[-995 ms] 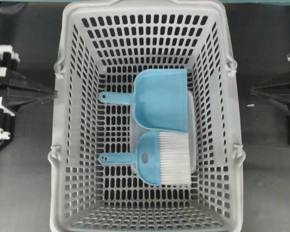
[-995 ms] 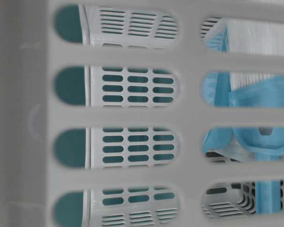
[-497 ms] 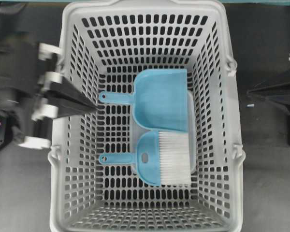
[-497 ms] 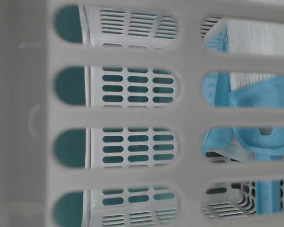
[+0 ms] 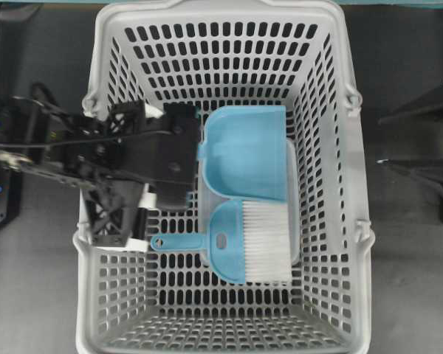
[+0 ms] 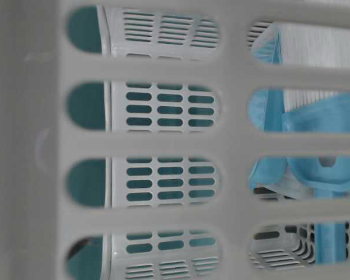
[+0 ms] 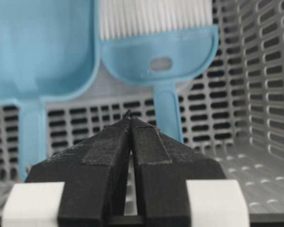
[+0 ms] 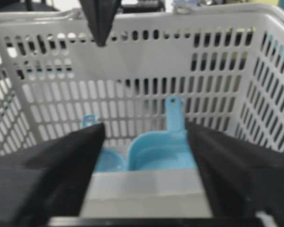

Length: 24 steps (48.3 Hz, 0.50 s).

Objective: Pick up the hand brush from the shopping basket with the left arm.
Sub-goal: 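Move the left gripper into the basket toward the blue brush handle, then lower the left gripper over the brush handle and close on it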

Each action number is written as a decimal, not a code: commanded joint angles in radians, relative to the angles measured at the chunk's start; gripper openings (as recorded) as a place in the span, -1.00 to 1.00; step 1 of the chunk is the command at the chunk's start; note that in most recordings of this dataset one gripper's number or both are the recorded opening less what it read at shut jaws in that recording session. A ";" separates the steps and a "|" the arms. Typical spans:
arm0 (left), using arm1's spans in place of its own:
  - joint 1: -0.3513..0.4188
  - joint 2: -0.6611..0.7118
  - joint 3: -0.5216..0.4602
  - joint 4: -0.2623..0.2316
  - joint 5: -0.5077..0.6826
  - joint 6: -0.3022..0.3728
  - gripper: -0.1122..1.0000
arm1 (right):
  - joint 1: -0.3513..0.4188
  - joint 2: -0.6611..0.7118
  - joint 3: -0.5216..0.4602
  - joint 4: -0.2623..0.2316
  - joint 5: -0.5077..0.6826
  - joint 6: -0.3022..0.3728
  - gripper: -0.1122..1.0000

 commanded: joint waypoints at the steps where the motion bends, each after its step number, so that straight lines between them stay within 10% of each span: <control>1: -0.011 0.002 -0.034 0.003 0.003 -0.029 -0.79 | -0.002 0.003 -0.023 0.003 -0.005 0.000 0.55; 6: -0.020 0.014 -0.028 0.003 0.005 -0.078 -0.63 | -0.002 -0.003 -0.018 0.003 -0.006 0.000 0.62; 19: -0.061 0.115 -0.034 0.003 0.048 -0.123 0.70 | -0.002 -0.049 0.006 0.003 -0.014 0.002 0.57; 24: -0.071 0.163 -0.032 0.003 0.046 -0.121 0.84 | -0.002 -0.061 0.009 0.005 -0.012 0.002 0.57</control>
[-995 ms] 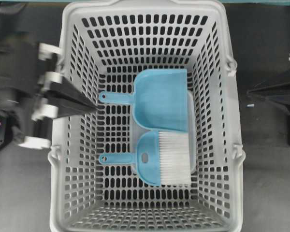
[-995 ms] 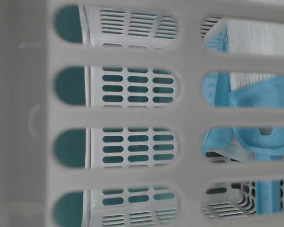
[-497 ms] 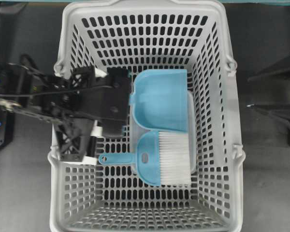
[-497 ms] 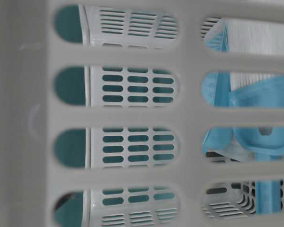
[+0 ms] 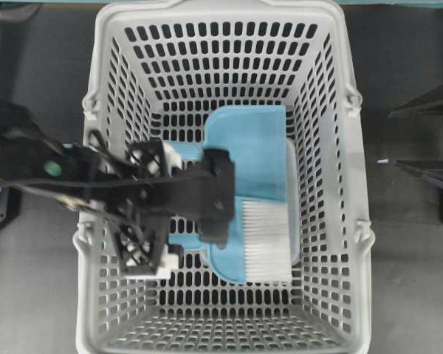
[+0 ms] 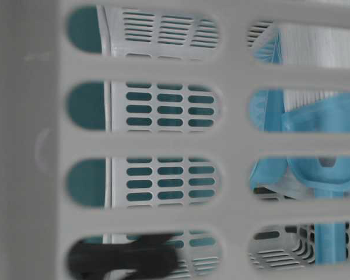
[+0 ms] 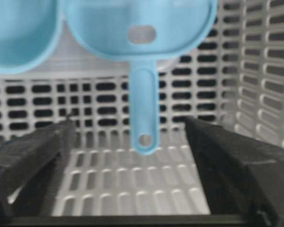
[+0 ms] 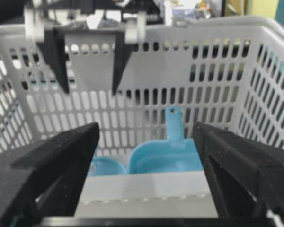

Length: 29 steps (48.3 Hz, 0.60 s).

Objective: Pick up the hand brush from the shopping basket with the left arm.
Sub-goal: 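Lower the left gripper over the brush handle and close on it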

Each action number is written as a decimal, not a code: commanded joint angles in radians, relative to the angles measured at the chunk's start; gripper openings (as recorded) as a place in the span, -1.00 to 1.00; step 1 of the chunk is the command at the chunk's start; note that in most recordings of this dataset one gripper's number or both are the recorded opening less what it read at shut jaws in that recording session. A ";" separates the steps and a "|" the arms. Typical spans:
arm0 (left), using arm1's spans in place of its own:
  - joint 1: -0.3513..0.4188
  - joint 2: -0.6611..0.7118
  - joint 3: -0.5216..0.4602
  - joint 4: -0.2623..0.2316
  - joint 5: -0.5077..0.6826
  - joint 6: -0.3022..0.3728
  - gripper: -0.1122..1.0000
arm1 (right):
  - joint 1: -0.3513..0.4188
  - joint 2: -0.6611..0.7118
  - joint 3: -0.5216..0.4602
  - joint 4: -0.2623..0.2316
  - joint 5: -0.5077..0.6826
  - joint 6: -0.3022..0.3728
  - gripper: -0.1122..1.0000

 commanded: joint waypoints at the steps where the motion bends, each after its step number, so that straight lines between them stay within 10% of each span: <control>1: -0.011 0.026 -0.026 0.003 -0.002 0.000 0.83 | -0.002 -0.003 -0.006 0.003 -0.006 0.002 0.57; 29: -0.026 0.152 0.008 0.003 -0.064 -0.026 0.84 | -0.005 -0.005 0.017 0.003 -0.012 0.002 0.57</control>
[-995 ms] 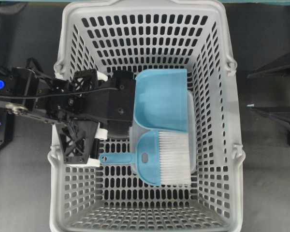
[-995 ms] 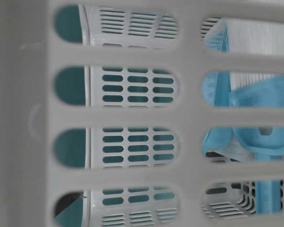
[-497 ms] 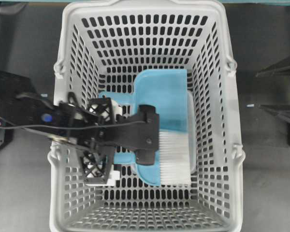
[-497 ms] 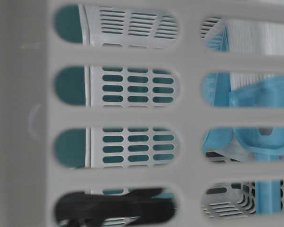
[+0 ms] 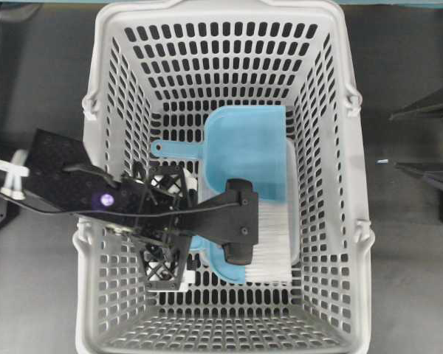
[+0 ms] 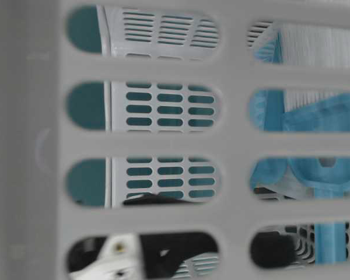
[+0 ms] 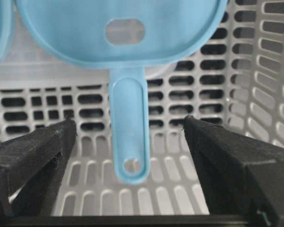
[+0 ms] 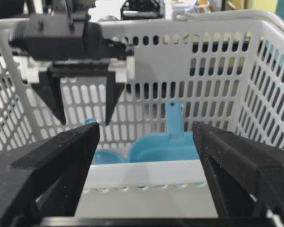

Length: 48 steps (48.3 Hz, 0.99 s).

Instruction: Pick up the hand brush from the shopping basket with the left arm.

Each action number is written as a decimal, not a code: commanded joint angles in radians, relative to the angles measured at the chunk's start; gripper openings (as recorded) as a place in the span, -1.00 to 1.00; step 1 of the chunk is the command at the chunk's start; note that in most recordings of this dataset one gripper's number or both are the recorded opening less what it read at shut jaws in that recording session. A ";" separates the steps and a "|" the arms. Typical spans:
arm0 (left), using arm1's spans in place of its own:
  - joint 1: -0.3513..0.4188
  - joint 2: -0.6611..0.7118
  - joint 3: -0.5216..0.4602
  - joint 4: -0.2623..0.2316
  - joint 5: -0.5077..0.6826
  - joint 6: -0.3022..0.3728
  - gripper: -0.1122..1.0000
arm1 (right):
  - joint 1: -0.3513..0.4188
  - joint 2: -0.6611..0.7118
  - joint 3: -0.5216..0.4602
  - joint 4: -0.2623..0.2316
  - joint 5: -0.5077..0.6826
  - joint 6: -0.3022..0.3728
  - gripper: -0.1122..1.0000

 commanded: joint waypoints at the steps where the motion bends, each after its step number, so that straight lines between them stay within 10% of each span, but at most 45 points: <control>1: -0.003 0.017 0.012 0.003 -0.046 -0.002 0.84 | -0.006 0.006 -0.009 0.003 -0.011 0.002 0.57; 48: -0.003 0.083 0.129 0.003 -0.207 0.009 0.75 | -0.029 -0.023 0.029 0.005 -0.035 0.014 0.57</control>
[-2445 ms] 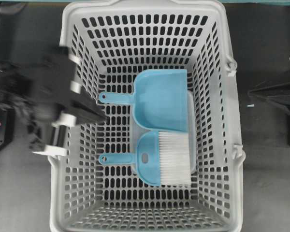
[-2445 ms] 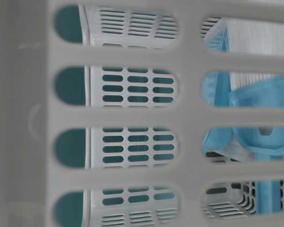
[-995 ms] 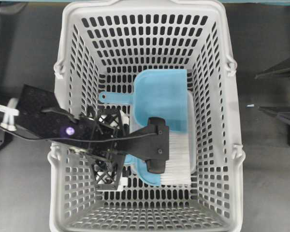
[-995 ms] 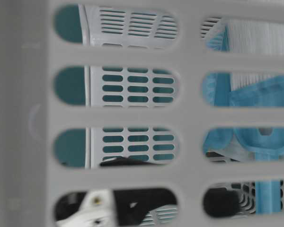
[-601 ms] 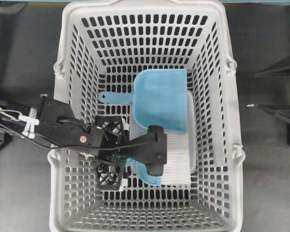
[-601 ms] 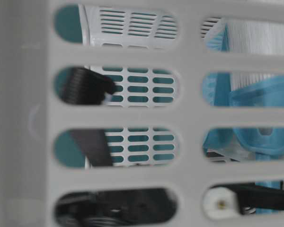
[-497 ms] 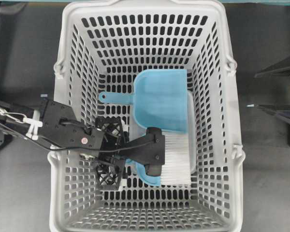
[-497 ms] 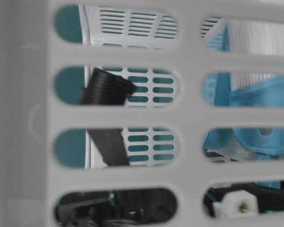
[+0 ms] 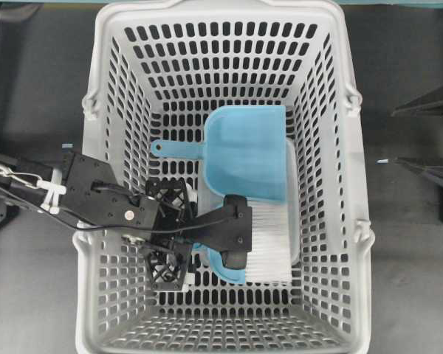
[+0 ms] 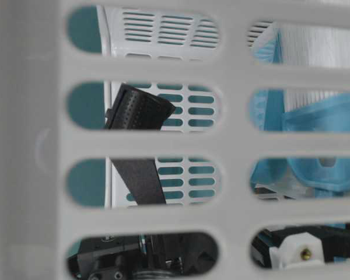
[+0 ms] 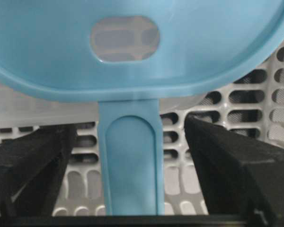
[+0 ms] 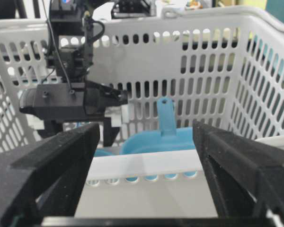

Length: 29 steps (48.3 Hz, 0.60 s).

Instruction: Pick up the hand brush from the shopping basket with the left arm.

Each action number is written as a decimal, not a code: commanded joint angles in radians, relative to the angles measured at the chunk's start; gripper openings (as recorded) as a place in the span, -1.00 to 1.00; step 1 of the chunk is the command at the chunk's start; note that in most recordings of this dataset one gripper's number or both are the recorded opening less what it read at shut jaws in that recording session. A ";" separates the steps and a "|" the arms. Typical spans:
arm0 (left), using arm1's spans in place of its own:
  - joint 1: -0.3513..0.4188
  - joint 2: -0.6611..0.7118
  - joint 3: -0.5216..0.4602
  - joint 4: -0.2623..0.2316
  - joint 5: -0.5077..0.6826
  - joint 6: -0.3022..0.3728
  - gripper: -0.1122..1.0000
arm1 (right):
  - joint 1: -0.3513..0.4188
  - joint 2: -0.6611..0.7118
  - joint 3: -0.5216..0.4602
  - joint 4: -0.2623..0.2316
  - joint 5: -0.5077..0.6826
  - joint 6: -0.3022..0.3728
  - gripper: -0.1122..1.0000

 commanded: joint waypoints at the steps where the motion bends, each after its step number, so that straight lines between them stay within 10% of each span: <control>1: -0.005 -0.005 -0.008 0.003 -0.006 0.003 0.71 | -0.002 0.003 -0.003 0.005 -0.011 0.002 0.57; 13: -0.014 -0.009 -0.008 0.003 -0.003 0.006 -0.39 | -0.002 -0.003 -0.003 0.005 -0.011 0.002 0.57; 29: -0.015 -0.051 -0.021 0.003 0.020 0.006 -0.36 | -0.002 -0.003 0.003 0.005 -0.011 0.002 0.57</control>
